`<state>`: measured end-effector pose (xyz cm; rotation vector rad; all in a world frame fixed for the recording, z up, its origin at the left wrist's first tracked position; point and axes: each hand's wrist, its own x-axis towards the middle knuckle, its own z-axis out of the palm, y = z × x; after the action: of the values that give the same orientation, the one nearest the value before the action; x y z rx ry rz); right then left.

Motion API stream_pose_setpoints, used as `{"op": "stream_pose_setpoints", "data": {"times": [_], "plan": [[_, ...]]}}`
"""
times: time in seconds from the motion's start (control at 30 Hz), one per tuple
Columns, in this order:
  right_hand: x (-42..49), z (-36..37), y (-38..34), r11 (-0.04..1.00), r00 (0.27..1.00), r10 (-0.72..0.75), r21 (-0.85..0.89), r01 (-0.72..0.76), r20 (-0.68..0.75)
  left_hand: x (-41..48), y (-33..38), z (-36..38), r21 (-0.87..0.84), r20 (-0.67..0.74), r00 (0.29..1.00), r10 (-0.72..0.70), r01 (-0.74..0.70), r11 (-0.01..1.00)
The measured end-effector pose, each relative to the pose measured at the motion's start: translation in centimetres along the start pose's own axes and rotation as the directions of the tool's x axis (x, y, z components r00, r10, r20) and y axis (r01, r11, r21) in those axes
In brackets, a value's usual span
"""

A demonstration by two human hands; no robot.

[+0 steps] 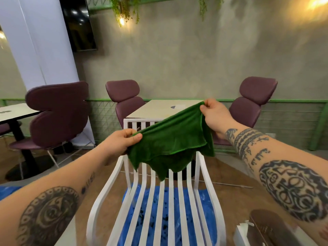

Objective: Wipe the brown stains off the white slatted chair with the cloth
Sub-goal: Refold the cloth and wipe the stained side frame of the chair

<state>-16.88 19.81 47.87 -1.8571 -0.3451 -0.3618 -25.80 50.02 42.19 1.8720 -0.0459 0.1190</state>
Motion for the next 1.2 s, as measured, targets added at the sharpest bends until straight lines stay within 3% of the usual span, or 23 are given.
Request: {"op": "stream_pose_setpoints", "data": {"times": [0.07, 0.13, 0.3, 0.47, 0.6, 0.7, 0.73, 0.83, 0.93, 1.03, 1.1, 1.2], "plan": [[0.1, -0.8, 1.6, 0.997, 0.998, 0.058, -0.042, -0.059, -0.033, 0.7, 1.0, -0.1, -0.117, -0.105, 0.994, -0.002, -0.011, 0.993], [0.3, -1.1, 3.3, 0.991, 0.989, 0.132, 0.023, -0.131, -0.064, 1.5, 2.0, 0.2, -0.183, -0.161, 0.987, -0.02, -0.01, 0.983], [0.4, -1.1, 4.3, 0.966, 0.96, 0.252, 0.079, -0.244, -0.119, 2.9, 4.4, 3.1, -0.256, -0.26, 0.948, -0.181, 0.113, 0.96], [-1.8, 1.1, 3.2, 0.979, 0.96, 0.203, 0.006, -0.206, -0.191, 4.5, 5.5, 9.0, -0.26, -0.259, 0.885, -0.386, 0.322, 0.911], [-3.9, 3.4, 2.1, 0.992, 0.987, 0.126, 0.013, -0.128, 0.102, 4.8, 6.4, 14.5, -0.305, -0.073, 0.901, -0.428, 0.389, 0.869], [-3.4, 1.7, 2.6, 0.888, 0.879, 0.37, 0.164, -0.43, 0.302, 5.6, 5.8, 15.8, -0.419, 0.095, 0.885, -0.456, 0.451, 0.788], [-3.0, 0.9, 2.9, 0.878, 0.839, 0.36, 0.156, -0.453, 0.407, 5.8, 5.6, 15.8, -0.427, 0.147, 0.881, -0.449, 0.466, 0.775], [-2.0, -3.2, 5.5, 0.81, 0.794, 0.353, 0.263, -0.524, 0.496, 6.9, 4.7, 17.3, -0.263, 0.167, 0.915, -0.366, 0.399, 0.878], [-1.5, -6.5, 8.2, 0.85, 0.839, 0.362, 0.227, -0.476, 0.406, 8.0, 4.6, 20.3, -0.072, 0.156, 0.954, -0.258, 0.271, 0.96], [-1.6, -10.1, 12.2, 0.969, 0.933, 0.248, -0.071, -0.237, 0.262, 9.2, 5.1, 23.8, 0.114, 0.257, 0.951, -0.172, 0.147, 0.983], [-1.9, -12.5, 14.7, 0.965, 0.916, 0.185, -0.244, -0.1, 0.356, 10.1, 5.2, 26.1, 0.223, 0.325, 0.937, -0.13, 0.058, 0.973], [-2.8, -15.4, 17.7, 0.908, 0.871, 0.253, -0.413, -0.065, 0.421, 11.6, 4.8, 29.3, 0.285, 0.381, 0.922, -0.074, -0.041, 0.958]]}}
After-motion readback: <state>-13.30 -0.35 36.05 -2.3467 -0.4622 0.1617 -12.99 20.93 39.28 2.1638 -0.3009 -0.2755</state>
